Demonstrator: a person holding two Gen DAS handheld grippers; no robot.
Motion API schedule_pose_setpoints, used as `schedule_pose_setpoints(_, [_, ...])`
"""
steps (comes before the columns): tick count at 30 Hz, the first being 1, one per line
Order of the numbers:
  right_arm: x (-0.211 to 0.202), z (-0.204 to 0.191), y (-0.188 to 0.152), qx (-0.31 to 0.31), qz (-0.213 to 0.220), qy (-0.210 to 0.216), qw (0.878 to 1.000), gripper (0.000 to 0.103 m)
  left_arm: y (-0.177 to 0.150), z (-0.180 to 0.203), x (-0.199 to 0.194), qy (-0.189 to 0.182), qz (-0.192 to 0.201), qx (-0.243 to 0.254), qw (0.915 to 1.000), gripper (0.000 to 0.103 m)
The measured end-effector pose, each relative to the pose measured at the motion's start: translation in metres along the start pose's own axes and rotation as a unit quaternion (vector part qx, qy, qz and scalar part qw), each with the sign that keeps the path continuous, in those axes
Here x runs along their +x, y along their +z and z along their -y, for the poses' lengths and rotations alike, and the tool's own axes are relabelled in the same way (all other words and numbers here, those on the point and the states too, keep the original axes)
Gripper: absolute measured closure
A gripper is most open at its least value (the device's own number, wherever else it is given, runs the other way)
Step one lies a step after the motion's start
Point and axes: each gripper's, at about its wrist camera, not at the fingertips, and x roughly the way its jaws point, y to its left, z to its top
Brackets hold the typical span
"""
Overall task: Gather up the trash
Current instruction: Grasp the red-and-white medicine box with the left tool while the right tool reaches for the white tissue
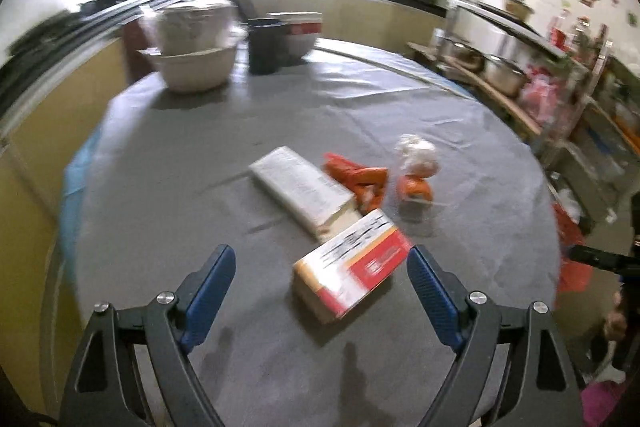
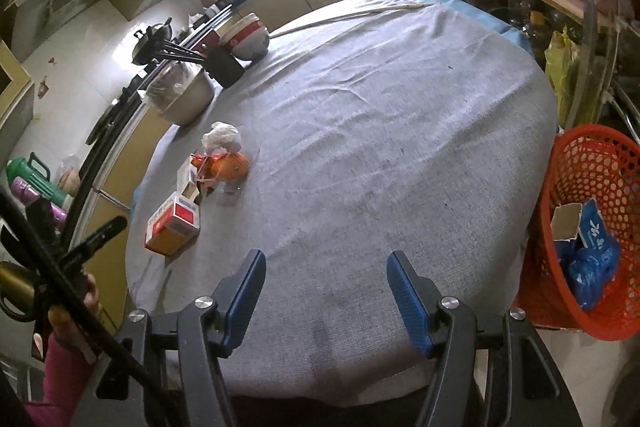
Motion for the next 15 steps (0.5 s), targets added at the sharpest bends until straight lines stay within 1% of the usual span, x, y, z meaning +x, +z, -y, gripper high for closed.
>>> schedule_pose_setpoints(2, [0.002, 0.001, -0.001, 0.002, -0.003, -0.002, 1.0, 0.036, 0.009, 0.004, 0.013, -0.034, -0.017, 0.022, 0.999, 0.015])
schedule_pose_setpoints(5, [0.007, -0.001, -0.002, 0.004, -0.01, -0.001, 1.0, 0.036, 0.016, 0.004, 0.032, -0.048, -0.042, 0.033, 0.9974, 0.015])
schedule_pose_setpoints(9, [0.01, -0.005, -0.004, -0.004, -0.014, 0.0, 1.0, 0.036, 0.008, 0.001, 0.051, -0.058, -0.072, 0.019, 0.9955, 0.015])
schedule_pose_setpoints(12, [0.013, -0.005, -0.005, -0.005, -0.017, 0.002, 1.0, 0.036, -0.004, 0.004, 0.049, -0.064, -0.072, 0.01, 0.9953, 0.015])
schedule_pose_setpoints(15, [0.016, -0.005, -0.007, -0.004, -0.02, 0.005, 1.0, 0.036, -0.015, 0.007, 0.044, -0.062, -0.076, -0.028, 0.9948, 0.015])
